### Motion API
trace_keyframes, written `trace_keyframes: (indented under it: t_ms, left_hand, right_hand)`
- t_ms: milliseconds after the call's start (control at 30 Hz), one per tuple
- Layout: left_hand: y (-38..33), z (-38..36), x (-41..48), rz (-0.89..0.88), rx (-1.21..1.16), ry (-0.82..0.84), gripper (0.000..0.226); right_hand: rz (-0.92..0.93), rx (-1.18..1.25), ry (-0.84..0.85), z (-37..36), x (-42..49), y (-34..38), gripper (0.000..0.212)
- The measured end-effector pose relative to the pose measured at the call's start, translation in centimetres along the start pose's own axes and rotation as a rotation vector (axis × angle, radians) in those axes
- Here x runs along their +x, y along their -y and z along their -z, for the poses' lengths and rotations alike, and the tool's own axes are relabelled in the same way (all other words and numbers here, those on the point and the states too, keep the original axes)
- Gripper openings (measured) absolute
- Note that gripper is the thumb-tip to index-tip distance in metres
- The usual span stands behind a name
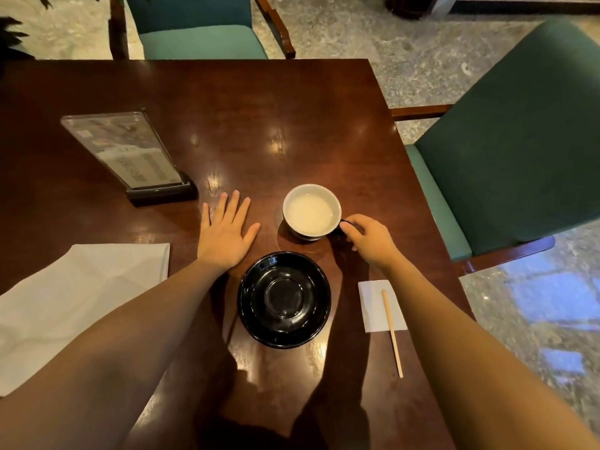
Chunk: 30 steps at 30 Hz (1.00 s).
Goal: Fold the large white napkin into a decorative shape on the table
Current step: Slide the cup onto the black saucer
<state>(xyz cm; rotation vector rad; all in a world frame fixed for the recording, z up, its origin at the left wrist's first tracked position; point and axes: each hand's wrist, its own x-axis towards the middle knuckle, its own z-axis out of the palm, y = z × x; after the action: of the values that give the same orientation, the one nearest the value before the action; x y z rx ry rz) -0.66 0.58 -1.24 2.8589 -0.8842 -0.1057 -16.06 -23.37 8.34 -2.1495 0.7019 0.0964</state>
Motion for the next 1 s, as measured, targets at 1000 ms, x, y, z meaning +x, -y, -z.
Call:
trace_keyframes:
  t_ms: [1000]
  left_hand:
    - [-0.3,0.4,-0.2,0.005,0.013,0.018,0.065]
  right_hand:
    - [0.022,0.409,0.147,-0.9,-1.7,-1.9,0.026]
